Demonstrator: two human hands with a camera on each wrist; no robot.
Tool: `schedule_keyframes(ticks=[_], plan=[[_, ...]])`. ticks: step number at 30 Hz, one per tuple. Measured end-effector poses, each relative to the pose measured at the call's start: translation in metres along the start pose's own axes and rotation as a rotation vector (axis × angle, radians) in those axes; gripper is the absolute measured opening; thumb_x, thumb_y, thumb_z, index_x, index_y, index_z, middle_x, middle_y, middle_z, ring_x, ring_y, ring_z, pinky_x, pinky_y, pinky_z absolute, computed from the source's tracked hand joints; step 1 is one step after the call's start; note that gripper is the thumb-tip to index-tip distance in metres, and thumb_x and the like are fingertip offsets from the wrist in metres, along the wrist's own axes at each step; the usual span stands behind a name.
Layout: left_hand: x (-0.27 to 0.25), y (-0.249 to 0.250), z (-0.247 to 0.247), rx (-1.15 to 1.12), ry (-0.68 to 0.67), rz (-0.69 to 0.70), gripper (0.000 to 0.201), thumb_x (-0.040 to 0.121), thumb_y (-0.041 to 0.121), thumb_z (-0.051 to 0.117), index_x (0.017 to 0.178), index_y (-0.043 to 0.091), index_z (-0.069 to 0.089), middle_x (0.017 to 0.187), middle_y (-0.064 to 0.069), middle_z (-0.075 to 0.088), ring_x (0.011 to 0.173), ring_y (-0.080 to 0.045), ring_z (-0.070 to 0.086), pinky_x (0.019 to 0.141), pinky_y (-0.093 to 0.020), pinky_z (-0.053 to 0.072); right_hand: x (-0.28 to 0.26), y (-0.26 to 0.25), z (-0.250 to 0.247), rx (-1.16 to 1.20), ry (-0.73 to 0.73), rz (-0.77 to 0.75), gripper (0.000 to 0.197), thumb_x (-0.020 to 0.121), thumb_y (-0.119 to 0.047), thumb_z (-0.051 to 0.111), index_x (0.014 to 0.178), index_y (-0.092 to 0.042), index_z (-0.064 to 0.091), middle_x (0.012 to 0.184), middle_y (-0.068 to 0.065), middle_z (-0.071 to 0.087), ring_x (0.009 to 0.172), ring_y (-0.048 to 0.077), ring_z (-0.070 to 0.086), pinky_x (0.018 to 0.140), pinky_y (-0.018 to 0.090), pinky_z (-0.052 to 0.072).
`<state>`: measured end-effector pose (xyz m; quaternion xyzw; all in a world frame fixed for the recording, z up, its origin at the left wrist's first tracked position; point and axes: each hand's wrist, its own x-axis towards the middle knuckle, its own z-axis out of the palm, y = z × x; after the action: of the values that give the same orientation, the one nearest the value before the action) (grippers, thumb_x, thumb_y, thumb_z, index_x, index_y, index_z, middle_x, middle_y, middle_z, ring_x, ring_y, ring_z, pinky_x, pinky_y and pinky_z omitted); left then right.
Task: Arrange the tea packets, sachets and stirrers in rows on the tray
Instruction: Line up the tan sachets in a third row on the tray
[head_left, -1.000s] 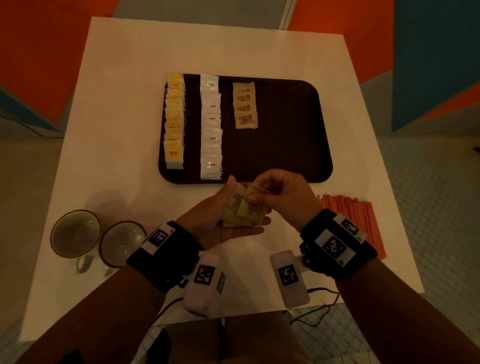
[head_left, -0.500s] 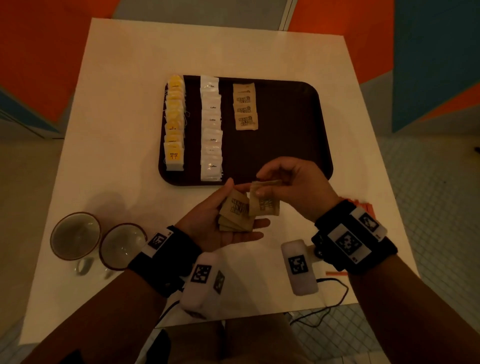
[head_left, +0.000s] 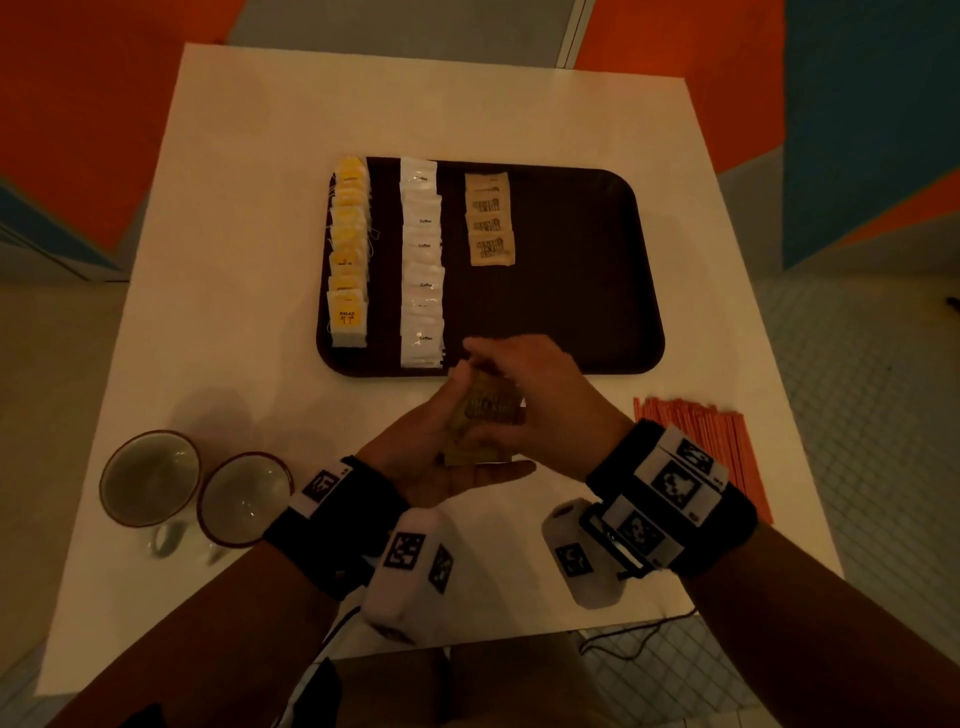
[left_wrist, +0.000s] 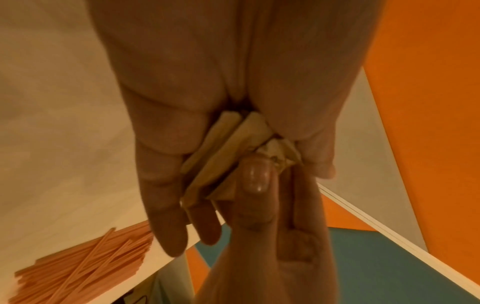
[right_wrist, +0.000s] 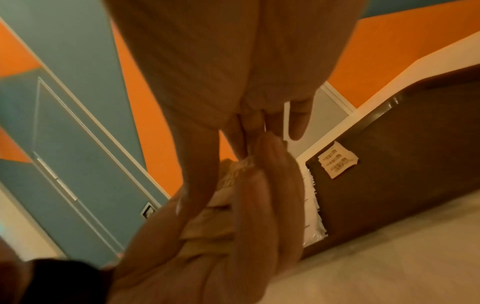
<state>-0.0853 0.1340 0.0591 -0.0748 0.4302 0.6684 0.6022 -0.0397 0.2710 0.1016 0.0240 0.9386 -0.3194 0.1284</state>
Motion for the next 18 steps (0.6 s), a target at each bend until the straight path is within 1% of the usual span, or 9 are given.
schedule_keyframes(ticks=[2,3,5,8,10,13,14,16,18], plan=[[0.000,0.002,-0.002,0.052,-0.010,-0.014,0.070,0.067,0.070,0.033,0.111,0.024,0.063,0.115,-0.011,0.067,0.103,-0.024,0.066,0.082,-0.038,0.056,-0.006,0.001,0.009,-0.062,-0.085,-0.045,0.079,0.076,-0.042,0.068,0.141,-0.018,0.031,0.141,0.002,0.042,0.134,0.020,0.030,0.113,0.038,0.023],[0.000,0.003,-0.001,0.070,-0.025,-0.018,0.071,0.065,0.071,0.031,0.108,0.026,0.065,0.112,-0.010,0.069,0.103,-0.023,0.066,0.084,-0.037,0.056,-0.008,0.001,0.014,-0.068,-0.106,-0.089,0.079,0.076,-0.042,0.069,0.141,-0.017,0.032,0.140,0.003,0.042,0.133,0.020,0.032,0.113,0.039,0.024],[0.001,0.003,0.000,0.085,-0.029,-0.021,0.073,0.061,0.071,0.031,0.105,0.024,0.065,0.104,-0.008,0.072,0.097,-0.021,0.068,0.081,-0.033,0.057,-0.007,0.000,0.022,-0.059,-0.111,-0.146,0.075,0.076,-0.036,0.070,0.139,-0.013,0.035,0.137,0.006,0.044,0.126,0.021,0.040,0.108,0.040,0.033],[0.002,0.001,0.000,0.118,-0.002,-0.026,0.077,0.058,0.072,0.033,0.110,0.023,0.061,0.106,-0.009,0.071,0.099,-0.021,0.067,0.081,-0.033,0.057,-0.006,-0.001,0.024,-0.080,-0.121,-0.131,0.073,0.078,-0.028,0.070,0.139,-0.012,0.033,0.139,0.006,0.040,0.122,0.020,0.040,0.105,0.029,0.032],[0.002,-0.001,0.001,0.116,-0.001,-0.006,0.077,0.059,0.071,0.034,0.110,0.020,0.061,0.102,-0.009,0.072,0.096,-0.020,0.068,0.079,-0.033,0.058,-0.004,0.001,0.025,-0.122,-0.094,-0.145,0.070,0.077,-0.026,0.069,0.137,-0.013,0.036,0.136,0.006,0.042,0.121,0.020,0.042,0.103,0.031,0.033],[0.002,-0.003,0.000,0.079,0.019,0.050,0.069,0.065,0.064,0.039,0.112,0.019,0.059,0.101,-0.009,0.071,0.091,-0.018,0.070,0.071,-0.032,0.059,-0.003,0.007,0.025,-0.124,-0.041,-0.190,0.063,0.073,-0.028,0.072,0.129,-0.012,0.048,0.127,0.007,0.052,0.113,0.022,0.050,0.095,0.040,0.043],[0.002,-0.004,0.000,0.076,0.023,0.071,0.068,0.065,0.065,0.042,0.113,0.020,0.059,0.105,-0.010,0.069,0.092,-0.019,0.069,0.073,-0.034,0.059,-0.004,0.010,0.025,-0.066,-0.017,-0.202,0.063,0.072,-0.029,0.073,0.128,-0.011,0.050,0.126,0.007,0.052,0.112,0.022,0.051,0.093,0.037,0.044],[0.001,-0.004,-0.003,0.073,0.020,0.100,0.073,0.062,0.070,0.050,0.115,0.021,0.060,0.110,-0.012,0.064,0.097,-0.021,0.067,0.080,-0.037,0.056,-0.008,0.011,0.020,0.103,0.033,-0.147,0.064,0.071,-0.030,0.075,0.128,-0.015,0.050,0.129,0.003,0.050,0.116,0.017,0.047,0.095,0.027,0.039],[0.000,-0.003,-0.006,0.085,0.035,0.094,0.076,0.062,0.074,0.044,0.113,0.021,0.060,0.106,-0.011,0.062,0.096,-0.022,0.065,0.081,-0.036,0.055,-0.013,0.013,0.017,0.175,0.109,-0.133,0.058,0.072,-0.030,0.075,0.126,-0.021,0.052,0.128,-0.001,0.052,0.118,0.013,0.043,0.098,0.026,0.034]])
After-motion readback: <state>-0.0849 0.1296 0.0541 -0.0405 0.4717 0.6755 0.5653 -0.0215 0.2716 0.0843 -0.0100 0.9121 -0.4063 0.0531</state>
